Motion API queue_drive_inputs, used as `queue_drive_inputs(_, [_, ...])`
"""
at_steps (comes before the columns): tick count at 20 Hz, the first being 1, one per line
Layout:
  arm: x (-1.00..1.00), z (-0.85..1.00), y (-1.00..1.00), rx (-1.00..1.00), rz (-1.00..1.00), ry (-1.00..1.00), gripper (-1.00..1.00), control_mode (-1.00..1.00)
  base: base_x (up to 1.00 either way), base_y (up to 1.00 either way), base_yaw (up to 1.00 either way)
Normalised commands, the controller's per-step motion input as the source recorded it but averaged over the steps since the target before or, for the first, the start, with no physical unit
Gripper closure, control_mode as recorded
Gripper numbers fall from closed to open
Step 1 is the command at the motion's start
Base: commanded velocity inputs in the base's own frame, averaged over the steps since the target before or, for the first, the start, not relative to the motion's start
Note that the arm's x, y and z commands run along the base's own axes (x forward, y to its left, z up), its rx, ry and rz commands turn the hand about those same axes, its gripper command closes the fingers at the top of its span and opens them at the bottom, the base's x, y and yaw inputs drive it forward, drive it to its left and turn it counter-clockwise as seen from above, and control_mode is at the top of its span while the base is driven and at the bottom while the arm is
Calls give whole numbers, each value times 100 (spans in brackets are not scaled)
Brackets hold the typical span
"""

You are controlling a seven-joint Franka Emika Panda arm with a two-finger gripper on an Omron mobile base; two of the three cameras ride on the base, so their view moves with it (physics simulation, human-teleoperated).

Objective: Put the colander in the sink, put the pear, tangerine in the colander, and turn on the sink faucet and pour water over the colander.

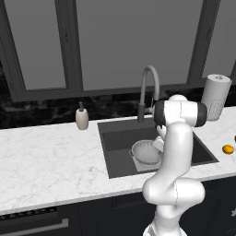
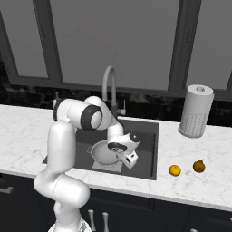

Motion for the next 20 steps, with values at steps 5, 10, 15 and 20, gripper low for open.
queue_drive_inputs(5, [0, 0, -15, -2, -7, 0, -100, -100, 0, 0, 0])
queue_drive_inputs(10, [0, 31, -50, 0, -3, 0, -100, -100, 0, 0, 0])
queue_drive_inputs(15, [-9, 91, -56, 6, 0, 0, -100, -100, 0, 0, 0])
queue_drive_inputs(20, [-32, 100, -69, 9, 0, 0, -100, -100, 0, 0, 0])
